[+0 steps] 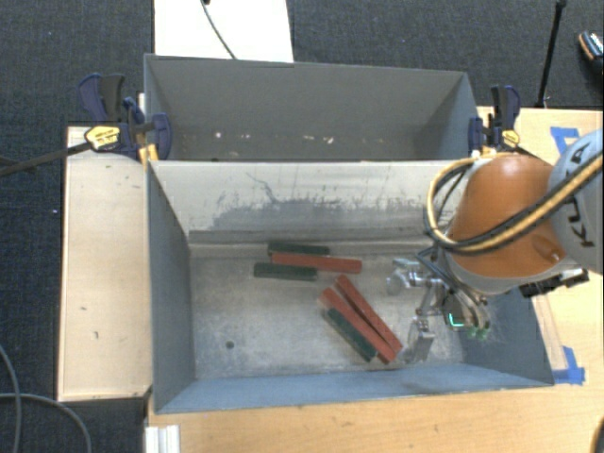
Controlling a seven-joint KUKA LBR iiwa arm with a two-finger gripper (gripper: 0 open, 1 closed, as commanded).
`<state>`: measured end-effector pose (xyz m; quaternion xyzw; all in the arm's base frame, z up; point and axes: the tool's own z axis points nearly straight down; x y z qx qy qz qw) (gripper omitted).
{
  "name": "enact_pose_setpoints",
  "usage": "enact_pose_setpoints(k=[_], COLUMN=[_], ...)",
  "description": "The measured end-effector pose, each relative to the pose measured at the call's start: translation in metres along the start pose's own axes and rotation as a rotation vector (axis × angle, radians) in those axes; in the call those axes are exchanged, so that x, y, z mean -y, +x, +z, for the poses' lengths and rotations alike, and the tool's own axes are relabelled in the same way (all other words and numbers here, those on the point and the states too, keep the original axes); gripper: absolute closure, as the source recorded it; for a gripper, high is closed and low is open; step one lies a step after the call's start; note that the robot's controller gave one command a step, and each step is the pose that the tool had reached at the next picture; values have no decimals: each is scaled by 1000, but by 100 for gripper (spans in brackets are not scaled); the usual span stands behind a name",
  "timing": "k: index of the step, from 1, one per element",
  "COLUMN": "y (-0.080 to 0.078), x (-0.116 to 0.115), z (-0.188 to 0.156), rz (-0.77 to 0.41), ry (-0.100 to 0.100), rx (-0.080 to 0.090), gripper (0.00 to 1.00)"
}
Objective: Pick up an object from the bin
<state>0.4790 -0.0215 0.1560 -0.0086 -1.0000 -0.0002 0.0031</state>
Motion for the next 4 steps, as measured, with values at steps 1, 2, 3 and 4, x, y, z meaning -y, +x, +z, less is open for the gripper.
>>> enact_pose_setpoints(k=[1, 2, 3, 4], y=[-10, -11, -26, -9], x=[-25, -24, -30, -17], z=[88, 85, -12, -68], rz=[-146, -146, -156, -138], ry=[0, 0, 1, 2], rx=[10, 12, 16, 14], gripper=[0, 100, 100, 100])
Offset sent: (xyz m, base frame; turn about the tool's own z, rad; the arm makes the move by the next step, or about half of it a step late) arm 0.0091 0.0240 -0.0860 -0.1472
